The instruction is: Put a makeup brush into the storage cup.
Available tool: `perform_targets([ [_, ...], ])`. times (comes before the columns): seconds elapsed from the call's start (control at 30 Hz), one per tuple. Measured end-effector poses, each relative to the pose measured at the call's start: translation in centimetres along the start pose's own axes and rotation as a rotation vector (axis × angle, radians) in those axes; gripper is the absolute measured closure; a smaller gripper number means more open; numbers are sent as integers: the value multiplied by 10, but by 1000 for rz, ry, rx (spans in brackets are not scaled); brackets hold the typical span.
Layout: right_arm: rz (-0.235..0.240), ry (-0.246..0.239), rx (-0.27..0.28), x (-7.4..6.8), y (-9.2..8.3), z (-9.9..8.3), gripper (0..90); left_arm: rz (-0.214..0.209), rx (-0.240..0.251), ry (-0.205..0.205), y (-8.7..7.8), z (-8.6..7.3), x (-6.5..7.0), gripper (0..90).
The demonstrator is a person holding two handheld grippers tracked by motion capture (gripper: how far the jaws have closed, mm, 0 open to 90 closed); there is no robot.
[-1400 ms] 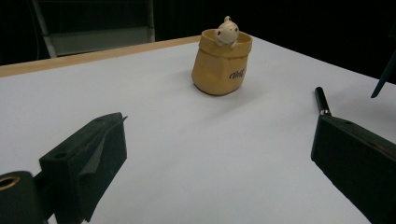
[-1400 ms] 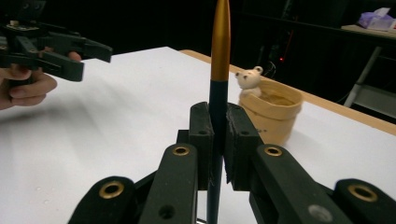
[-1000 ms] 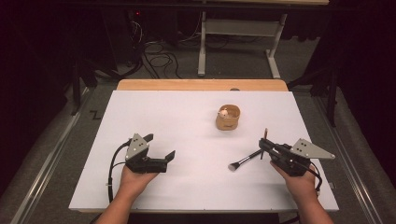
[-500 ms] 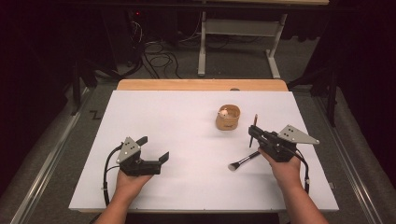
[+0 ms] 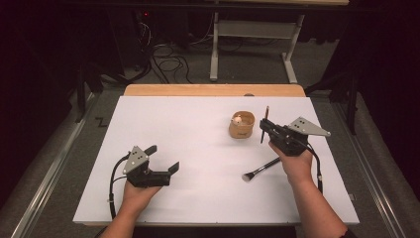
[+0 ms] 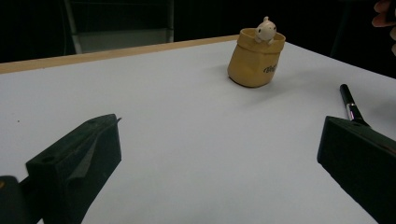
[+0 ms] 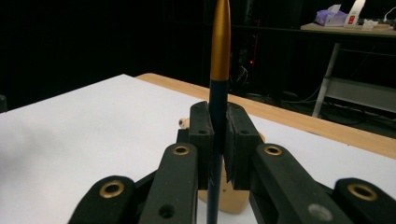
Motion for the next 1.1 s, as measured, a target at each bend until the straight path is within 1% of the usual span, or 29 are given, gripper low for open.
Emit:
perform_targets([
  [0.07, -5, -2, 5, 1, 2, 3, 845, -1, 0, 3, 0, 0, 0, 6],
  [0.1, -4, -4, 7, 2, 4, 5, 846, -2, -1, 12, 0, 0, 1, 6],
  [0.17, -10, -13, 2, 3, 7, 8, 846, -2, -3, 10, 1, -1, 1, 6],
  [0.3, -6, 2, 13, 3, 14, 14, 845, -4, 11, 1, 0, 1, 1, 7],
  [0.4, -10, 1, 10, 4, 21, 17, 845, -4, 19, -4, -1, 3, 0, 8],
  [0.43, -13, 8, 10, 4, 23, 18, 846, -5, 21, -6, -1, 3, 0, 8],
  [0.53, -13, 13, 14, 5, 28, 22, 845, -8, 24, -8, -2, 3, 1, 8],
  [0.57, -17, 6, 14, 5, 30, 23, 845, -8, 23, -4, -2, 3, 1, 8],
  [0.6, -16, 14, 15, 4, 32, 24, 845, -9, 23, -3, -2, 4, 1, 8],
  [0.63, -20, 6, 13, 5, 33, 25, 845, -11, 22, 1, -2, 3, 1, 8],
  [0.77, -32, 7, 23, 6, 40, 30, 845, -12, 19, 9, -2, 3, 1, 10],
  [0.97, -54, 4, 20, 10, 51, 36, 845, -15, 20, 4, -1, 3, 2, 11],
  [1.0, -51, -7, 19, 11, 53, 37, 845, -15, 19, 5, -1, 3, 2, 11],
  [1.1, -63, -11, 11, 12, 59, 40, 845, -15, 22, 3, -2, 3, 1, 12],
])
Point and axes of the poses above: each handheld gripper's, and its own axes: y roughly forward along the jaws, z roughly out of its top, x roughly to its right, the point moved 6 cm from there along y, roughly forward along the jaws, and after that the axes turned 3 degrees about -y, right-handed, at the moved point
